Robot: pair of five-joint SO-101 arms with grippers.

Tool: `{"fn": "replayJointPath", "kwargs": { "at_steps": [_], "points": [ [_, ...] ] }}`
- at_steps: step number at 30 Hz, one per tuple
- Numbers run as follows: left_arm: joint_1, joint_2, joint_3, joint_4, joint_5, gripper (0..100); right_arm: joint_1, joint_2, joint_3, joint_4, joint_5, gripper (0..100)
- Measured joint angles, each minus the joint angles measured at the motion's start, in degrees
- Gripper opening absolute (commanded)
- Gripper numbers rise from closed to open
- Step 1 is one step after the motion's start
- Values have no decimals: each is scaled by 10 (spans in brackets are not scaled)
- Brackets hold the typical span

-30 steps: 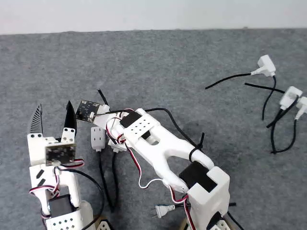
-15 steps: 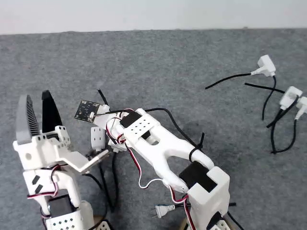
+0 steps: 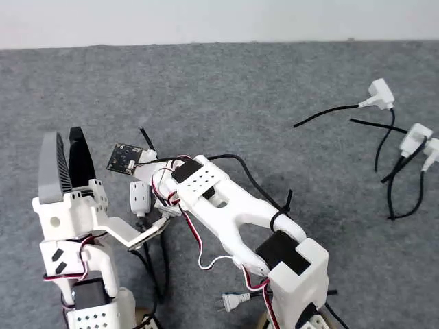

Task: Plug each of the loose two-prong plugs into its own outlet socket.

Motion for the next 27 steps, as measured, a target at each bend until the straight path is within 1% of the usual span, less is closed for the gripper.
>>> {"fn": "replayJointPath", "kwargs": {
  "at_steps": [4, 8, 12, 14, 19, 22, 27],
  "points": [
    [0, 0, 0, 0, 4, 243, 0, 0, 0, 0, 0, 272],
    [0, 0, 0, 24, 70, 243, 3, 0, 0, 0, 0, 272],
    [-3, 0, 0, 85, 147, 243, 4, 0, 0, 0, 0, 272],
    [-16, 0, 0, 122, 206, 243, 4, 0, 0, 0, 0, 272],
    [-42, 0, 0, 199, 387, 243, 4, 0, 0, 0, 0, 272],
    [-47, 0, 0, 235, 497, 243, 4, 0, 0, 0, 0, 272],
    [-40, 0, 0, 312, 653, 243, 4, 0, 0, 0, 0, 272]
  ]
}}
